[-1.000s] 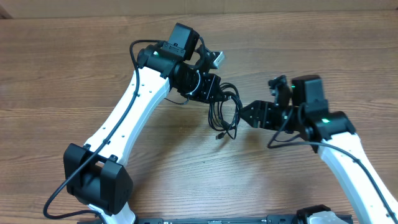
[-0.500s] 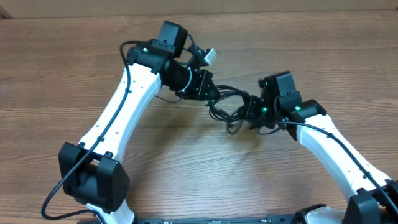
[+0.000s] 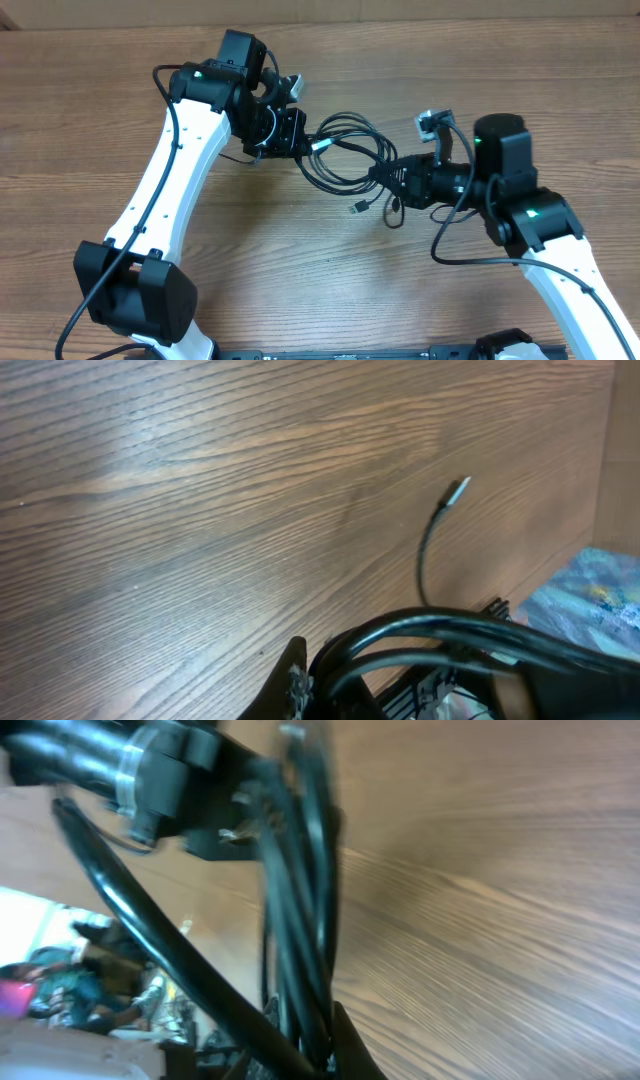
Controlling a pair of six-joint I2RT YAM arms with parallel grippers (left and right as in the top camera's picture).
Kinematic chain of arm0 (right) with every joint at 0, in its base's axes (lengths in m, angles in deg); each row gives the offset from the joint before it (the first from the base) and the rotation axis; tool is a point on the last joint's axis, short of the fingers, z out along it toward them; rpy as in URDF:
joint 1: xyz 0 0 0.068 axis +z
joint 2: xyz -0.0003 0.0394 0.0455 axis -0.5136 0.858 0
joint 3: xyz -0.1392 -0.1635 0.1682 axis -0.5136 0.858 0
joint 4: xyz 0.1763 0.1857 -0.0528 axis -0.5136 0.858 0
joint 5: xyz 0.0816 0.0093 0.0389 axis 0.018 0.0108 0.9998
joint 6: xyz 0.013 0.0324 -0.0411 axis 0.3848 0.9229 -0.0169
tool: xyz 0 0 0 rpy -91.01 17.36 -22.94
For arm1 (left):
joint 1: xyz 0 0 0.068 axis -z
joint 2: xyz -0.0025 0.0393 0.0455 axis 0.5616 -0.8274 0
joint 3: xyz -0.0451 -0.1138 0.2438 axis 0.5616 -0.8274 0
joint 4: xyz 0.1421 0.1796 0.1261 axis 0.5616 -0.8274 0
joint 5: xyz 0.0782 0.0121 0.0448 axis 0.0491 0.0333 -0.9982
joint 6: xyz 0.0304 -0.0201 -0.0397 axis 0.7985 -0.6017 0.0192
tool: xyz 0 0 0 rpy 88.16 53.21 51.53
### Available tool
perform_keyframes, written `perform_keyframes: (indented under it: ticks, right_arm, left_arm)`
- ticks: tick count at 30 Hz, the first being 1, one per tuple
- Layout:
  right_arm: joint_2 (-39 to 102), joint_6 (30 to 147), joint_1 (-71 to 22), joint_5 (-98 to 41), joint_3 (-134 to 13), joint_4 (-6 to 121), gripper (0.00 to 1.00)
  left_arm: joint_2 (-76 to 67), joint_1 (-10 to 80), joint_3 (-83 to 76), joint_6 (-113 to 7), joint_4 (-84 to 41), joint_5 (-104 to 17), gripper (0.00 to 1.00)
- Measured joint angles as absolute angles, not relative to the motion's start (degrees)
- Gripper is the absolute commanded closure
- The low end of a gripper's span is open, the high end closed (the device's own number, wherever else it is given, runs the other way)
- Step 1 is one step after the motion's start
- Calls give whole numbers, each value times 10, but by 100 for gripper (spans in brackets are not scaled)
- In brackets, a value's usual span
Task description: Untangle cables
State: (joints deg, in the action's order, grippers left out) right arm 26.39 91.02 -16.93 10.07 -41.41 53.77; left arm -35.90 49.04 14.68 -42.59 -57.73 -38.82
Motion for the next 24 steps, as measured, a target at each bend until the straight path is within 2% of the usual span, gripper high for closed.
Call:
perform_keyframes:
  ticks: [7,8,9,12,17,24]
  right_arm:
    - [240,951,-241,168,-410,502,96]
    - [237,959,-255,165,-410,510,90]
    - [232,969,-274,157,-410,520,60]
    - [222,993,-311,103,-410,570,52]
    - [220,1015,-349,14,-410,602,50]
    - [220,1019,-345,-13,-410,612,49]
  left_arm:
    - [-355,495,154,-360,-575,-309,96]
    - [-355,494,154,-337,-575,-285,96]
    - [-355,494,154,-318,-574,-264,96]
    - [-357,483,154,-236,-574,-171,96]
    - [-358,470,154,-186,-574,-105,96]
    - [-358,470,154,-172,-572,-89,96]
